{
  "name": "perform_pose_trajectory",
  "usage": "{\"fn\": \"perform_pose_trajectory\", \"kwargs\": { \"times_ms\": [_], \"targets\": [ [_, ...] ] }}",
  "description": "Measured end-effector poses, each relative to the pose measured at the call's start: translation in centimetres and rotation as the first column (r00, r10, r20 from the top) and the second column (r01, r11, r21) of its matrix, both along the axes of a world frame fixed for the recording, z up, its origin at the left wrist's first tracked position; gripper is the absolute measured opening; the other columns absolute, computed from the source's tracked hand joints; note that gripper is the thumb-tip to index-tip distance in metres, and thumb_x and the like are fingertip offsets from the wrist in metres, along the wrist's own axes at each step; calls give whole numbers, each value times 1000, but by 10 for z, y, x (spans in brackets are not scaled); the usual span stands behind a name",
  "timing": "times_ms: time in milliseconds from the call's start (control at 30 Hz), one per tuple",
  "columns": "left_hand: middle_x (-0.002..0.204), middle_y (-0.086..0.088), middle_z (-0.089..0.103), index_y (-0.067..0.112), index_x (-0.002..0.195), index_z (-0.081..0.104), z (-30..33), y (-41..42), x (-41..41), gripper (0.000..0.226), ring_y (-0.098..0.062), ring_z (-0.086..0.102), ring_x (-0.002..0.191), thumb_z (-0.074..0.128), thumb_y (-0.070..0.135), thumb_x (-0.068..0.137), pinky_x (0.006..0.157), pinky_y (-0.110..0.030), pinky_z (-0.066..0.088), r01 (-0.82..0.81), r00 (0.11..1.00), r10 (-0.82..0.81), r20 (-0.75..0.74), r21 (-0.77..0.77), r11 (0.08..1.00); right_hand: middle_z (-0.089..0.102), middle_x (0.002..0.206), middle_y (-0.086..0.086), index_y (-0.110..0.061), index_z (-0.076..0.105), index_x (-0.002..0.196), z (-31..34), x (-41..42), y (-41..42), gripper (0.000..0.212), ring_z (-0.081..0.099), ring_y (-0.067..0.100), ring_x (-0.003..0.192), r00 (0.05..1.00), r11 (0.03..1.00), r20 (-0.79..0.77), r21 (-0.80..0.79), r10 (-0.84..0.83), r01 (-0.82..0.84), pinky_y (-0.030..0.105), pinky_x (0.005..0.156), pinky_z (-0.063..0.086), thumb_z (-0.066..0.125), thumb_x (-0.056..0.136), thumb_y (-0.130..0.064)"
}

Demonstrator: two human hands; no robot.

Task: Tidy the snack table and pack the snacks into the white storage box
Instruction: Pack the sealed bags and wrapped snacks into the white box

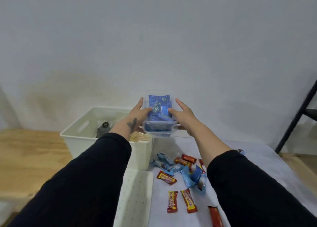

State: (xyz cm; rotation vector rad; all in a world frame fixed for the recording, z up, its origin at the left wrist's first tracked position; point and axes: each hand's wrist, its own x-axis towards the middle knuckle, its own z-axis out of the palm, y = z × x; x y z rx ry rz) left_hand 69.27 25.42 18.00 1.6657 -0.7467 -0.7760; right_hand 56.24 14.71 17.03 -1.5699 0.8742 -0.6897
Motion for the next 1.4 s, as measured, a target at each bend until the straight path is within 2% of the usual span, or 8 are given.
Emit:
{"fn": "perform_pose_trajectory", "kwargs": {
  "times_ms": [333,533,633,733,933,1067,1233,1400],
  "targets": [
    [138,-11,49,49,146,0,-48,29,160,71,-29,64,85,44,28,96,51,-32,54,48,999,-45,-17,170,984,55,135,5,-44,22,145,-42,159,31,71,59,18,93,986,991,-160,127,50,-30,29,73,48,55,89,-19],
    [157,-13,19,42,148,-10,-98,12,199,85,-39,44,129,49,15,92,98,-50,47,183,979,-203,7,404,896,52,104,6,-39,22,145,-85,190,30,75,44,17,63,922,978,-382,205,55,27,25,53,35,47,83,-4],
    [148,-21,35,35,150,-8,-113,3,210,87,-34,57,115,54,15,93,92,-43,53,292,942,-337,6,484,825,49,118,9,-40,14,148,-98,193,26,83,54,26,91,877,970,-469,242,109,9,31,69,47,45,83,0],
    [155,-17,24,25,150,-10,-120,-5,218,95,-34,38,135,62,29,89,112,-46,35,323,882,-465,73,625,711,34,148,13,-28,9,151,-97,192,24,80,40,30,131,819,977,-558,215,135,-15,33,99,41,47,88,3],
    [150,-16,36,13,151,7,-135,-14,219,86,-30,42,133,60,39,89,111,-39,35,314,803,-581,135,732,604,19,157,15,-21,-8,151,-103,198,20,85,29,33,140,684,964,-691,256,232,-68,35,107,33,50,92,-1],
    [150,-14,37,12,152,-3,-140,-18,218,93,-29,40,134,61,37,89,109,-36,33,314,795,-590,139,739,596,18,157,15,-20,-13,150,-99,198,20,89,30,33,139,659,963,-710,252,248,-91,37,108,33,53,92,-4],
    [150,-15,37,12,151,2,-137,-19,215,88,-29,40,134,60,36,90,109,-36,34,301,795,-590,140,753,585,47,143,13,-6,42,139,-76,202,21,49,47,28,128,668,981,-742,-88,50,-171,31,102,40,50,91,-2],
    [151,-17,33,11,151,3,-133,-23,209,86,-33,44,130,62,24,90,106,-36,39,293,804,-575,154,738,607,41,148,4,-19,41,142,-76,180,-4,53,31,25,138,720,924,-675,-359,-162,-129,34,111,30,52,90,-15]
  ]
}}
